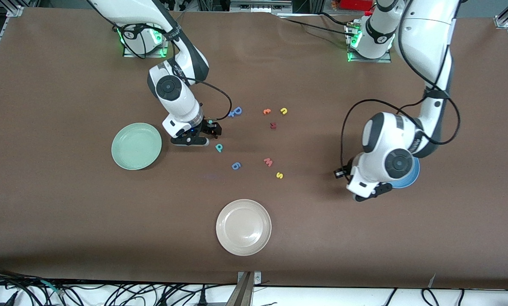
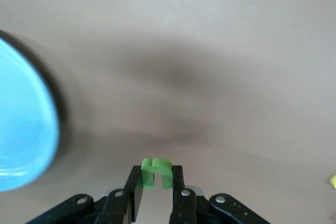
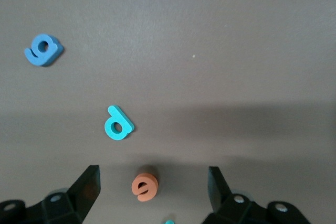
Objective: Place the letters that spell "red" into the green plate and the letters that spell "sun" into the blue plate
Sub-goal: 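Carry the green letter to the blue plate while the right gripper grasps orange, then release the green letter while the right gripper drops orange on the green plate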
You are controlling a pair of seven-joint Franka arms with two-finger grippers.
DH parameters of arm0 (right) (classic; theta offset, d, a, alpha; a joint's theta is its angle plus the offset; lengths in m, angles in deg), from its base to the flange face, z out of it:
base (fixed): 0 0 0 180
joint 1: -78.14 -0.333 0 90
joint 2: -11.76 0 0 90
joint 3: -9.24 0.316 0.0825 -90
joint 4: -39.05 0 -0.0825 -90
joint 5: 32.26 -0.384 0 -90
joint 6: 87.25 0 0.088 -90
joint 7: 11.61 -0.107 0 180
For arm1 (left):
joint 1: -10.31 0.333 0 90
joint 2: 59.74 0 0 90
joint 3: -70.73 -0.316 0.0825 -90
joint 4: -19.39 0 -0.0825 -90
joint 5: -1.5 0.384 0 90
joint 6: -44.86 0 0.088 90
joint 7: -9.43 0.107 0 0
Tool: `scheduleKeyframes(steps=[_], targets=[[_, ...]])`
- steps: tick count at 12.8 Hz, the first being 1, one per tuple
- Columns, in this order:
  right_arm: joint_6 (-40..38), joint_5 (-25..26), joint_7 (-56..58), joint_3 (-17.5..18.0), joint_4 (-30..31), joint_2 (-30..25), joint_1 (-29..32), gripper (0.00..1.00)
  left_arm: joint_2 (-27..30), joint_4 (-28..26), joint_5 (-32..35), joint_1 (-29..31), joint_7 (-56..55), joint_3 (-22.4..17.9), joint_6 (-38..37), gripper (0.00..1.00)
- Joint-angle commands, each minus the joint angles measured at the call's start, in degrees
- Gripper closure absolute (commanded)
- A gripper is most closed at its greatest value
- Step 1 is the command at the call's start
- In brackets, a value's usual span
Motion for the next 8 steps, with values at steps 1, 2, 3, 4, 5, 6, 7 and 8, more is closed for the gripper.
scheduleKeyframes(steps=[1,2,3,4,5,6,7,8], targets=[[3.6,-0.2,-1.2,0.0,1.5,1.9,-2.3,0.13,1.2,0.9,1.9,3.4,4.3,0.4,-4.0,0.92],[3.7,-0.2,-1.2,-0.1,1.5,2.1,-3.0,0.17,1.5,1.0,3.3,4.5,5.4,0.4,-4.0,0.92],[3.7,0.0,-1.1,-0.1,1.5,2.3,-3.0,0.21,1.9,1.0,4.7,5.5,5.8,0.5,-4.3,0.92],[3.8,0.3,-1.1,-0.1,1.3,3.0,-3.2,0.23,1.9,1.1,4.9,6.0,6.3,0.5,-5.1,0.92],[5.1,0.4,-1.1,-0.1,1.4,3.6,-4.0,0.27,1.9,1.1,4.9,6.6,6.9,0.4,-5.4,0.92],[5.8,0.4,-0.9,-0.2,1.4,3.8,-4.2,0.36,1.9,1.1,4.9,7.4,7.9,0.4,-5.9,0.92],[5.8,0.4,-0.9,-0.3,1.2,3.8,-4.2,0.48,1.9,1.0,4.9,8.2,9.2,0.4,-6.2,0.92],[5.8,0.4,-1.0,-0.3,1.1,3.8,-4.2,0.61,1.9,0.9,5.0,9.0,10.5,0.4,-6.2,0.92]])
